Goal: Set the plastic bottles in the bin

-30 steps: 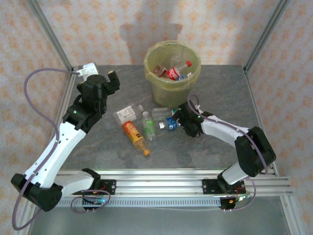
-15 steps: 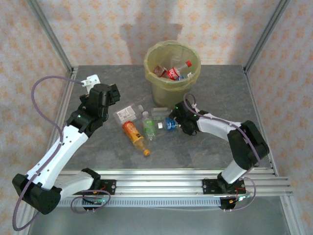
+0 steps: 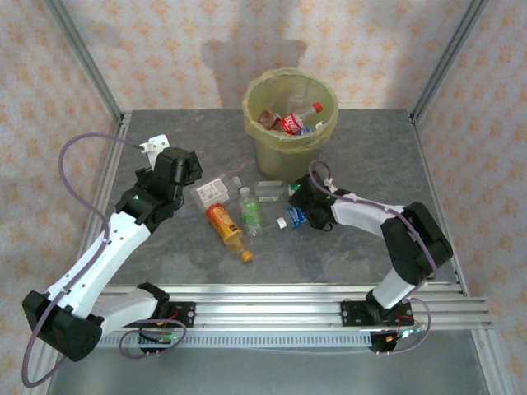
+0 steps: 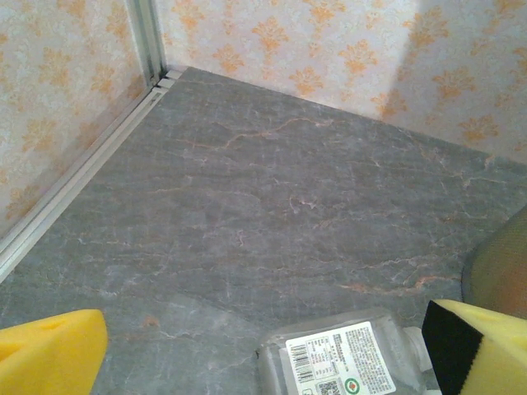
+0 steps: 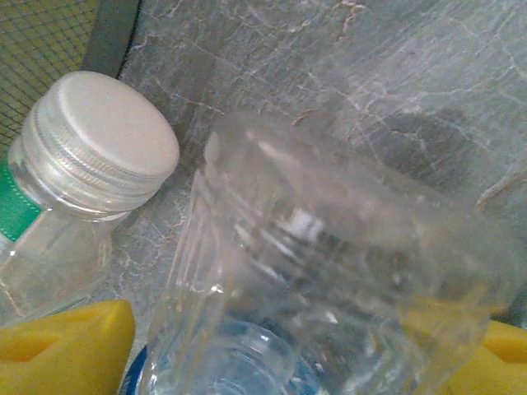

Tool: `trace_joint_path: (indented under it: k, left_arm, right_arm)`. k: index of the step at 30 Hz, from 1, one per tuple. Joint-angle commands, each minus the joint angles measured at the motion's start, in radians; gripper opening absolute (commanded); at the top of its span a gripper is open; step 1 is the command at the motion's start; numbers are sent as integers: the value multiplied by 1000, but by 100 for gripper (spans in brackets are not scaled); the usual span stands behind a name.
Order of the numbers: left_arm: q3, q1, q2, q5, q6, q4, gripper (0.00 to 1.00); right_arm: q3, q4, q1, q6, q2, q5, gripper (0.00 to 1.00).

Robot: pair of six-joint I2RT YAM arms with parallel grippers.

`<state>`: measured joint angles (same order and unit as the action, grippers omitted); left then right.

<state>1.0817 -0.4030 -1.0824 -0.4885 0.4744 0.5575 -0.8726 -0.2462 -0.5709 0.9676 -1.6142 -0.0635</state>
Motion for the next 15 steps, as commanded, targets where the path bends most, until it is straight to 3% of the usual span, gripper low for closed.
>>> trace_joint_path:
  k: [1,6,15]
  left_arm:
    - [-1,12,15,-32,20,31,100]
    - [-1,12,14,-33,30,42,100]
    - [0,15,13,-41,31,45,100]
  right_arm:
    - [22,-36,-6,-14,-23,56,83]
    - [35,-44,-3,-26,-45,63,79]
    - [34,-73,19,-56,-79,62,59]
